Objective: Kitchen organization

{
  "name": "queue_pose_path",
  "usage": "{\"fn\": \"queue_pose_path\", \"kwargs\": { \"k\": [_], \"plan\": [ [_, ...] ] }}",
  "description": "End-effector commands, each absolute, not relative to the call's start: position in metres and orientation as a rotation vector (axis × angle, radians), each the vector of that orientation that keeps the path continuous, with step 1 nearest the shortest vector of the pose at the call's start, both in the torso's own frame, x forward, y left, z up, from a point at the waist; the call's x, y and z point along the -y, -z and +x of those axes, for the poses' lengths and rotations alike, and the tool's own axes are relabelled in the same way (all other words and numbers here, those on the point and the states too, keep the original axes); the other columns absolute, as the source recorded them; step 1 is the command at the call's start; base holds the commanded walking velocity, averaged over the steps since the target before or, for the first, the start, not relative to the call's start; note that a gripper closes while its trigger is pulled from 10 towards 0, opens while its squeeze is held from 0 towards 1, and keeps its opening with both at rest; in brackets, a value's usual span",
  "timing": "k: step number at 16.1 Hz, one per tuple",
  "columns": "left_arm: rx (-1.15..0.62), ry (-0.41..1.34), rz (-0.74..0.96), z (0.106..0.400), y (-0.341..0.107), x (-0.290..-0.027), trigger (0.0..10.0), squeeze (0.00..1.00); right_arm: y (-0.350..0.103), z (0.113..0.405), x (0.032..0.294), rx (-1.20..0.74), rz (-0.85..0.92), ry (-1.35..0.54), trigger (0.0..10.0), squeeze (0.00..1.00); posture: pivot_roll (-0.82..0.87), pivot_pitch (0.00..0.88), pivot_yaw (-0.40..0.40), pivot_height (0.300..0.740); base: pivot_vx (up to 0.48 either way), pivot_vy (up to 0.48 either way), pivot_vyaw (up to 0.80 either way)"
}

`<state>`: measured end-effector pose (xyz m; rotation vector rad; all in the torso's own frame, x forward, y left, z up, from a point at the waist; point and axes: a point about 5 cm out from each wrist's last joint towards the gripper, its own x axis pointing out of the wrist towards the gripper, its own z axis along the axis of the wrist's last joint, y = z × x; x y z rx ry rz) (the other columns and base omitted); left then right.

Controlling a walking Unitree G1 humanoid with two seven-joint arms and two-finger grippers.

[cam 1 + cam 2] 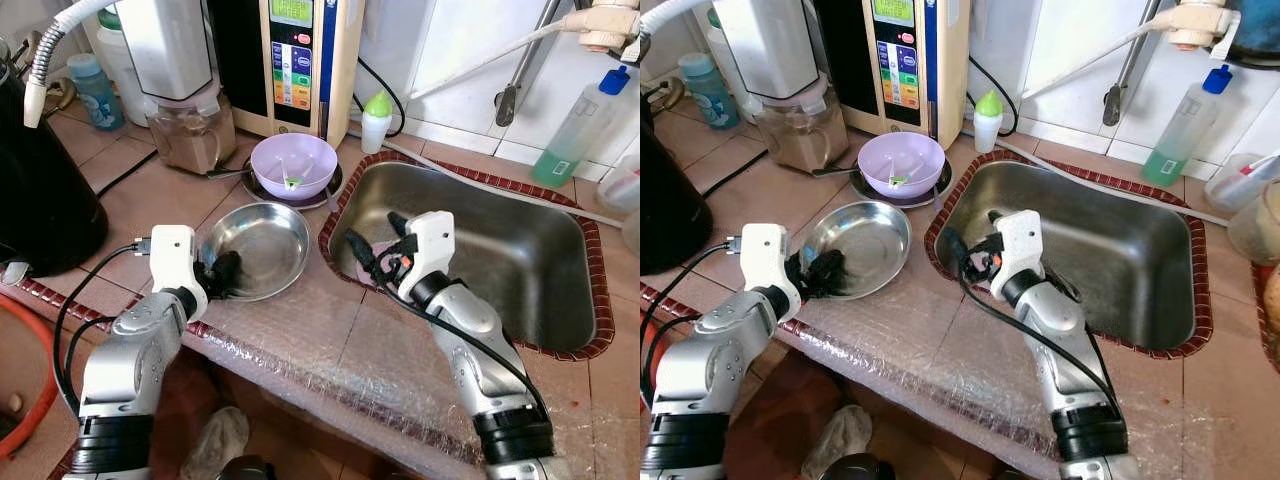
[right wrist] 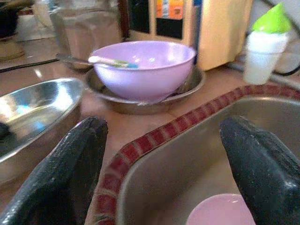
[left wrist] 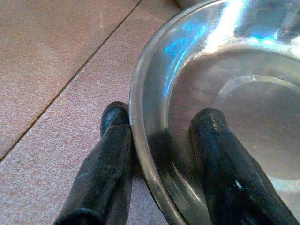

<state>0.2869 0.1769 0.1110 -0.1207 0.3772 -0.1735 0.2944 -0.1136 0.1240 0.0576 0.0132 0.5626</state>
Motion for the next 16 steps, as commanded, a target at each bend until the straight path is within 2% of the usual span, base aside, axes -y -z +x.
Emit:
{"fn": "queue_pose_path", "kwargs": {
  "k": [1, 3, 7, 16],
  "plan": [
    [-0.380, 0.209, -0.137, 0.285, -0.109, -0.173, 0.0, 0.00, -0.127, 0.289, 0.104, -0.028, 0.084, -0.657, 10.0, 0.00, 0.08, 0.000, 0.011, 0.740, 0.000, 0.000, 0.00],
    [-0.349, 0.197, -0.148, 0.285, -0.110, -0.171, 0.0, 0.00, -0.127, 0.283, 0.100, -0.056, 0.102, -0.749, 10.0, 0.00, 0.08, 0.000, 0.008, 0.740, 0.000, 0.000, 0.00],
    [-0.241, 0.179, -0.224, 0.284, -0.117, -0.166, 0.0, 0.00, -0.136, 0.294, 0.109, -0.051, 0.158, -0.725, 10.0, 0.00, 0.09, 0.000, -0.012, 0.740, 0.000, 0.000, 0.00],
    [-0.046, 0.168, -0.235, 0.287, -0.137, -0.165, 0.0, 0.00, -0.148, 0.300, 0.118, -0.005, 0.258, -0.688, 10.0, 0.00, 0.09, 0.000, -0.025, 0.740, 0.000, 0.000, 0.00]
  ]
}}
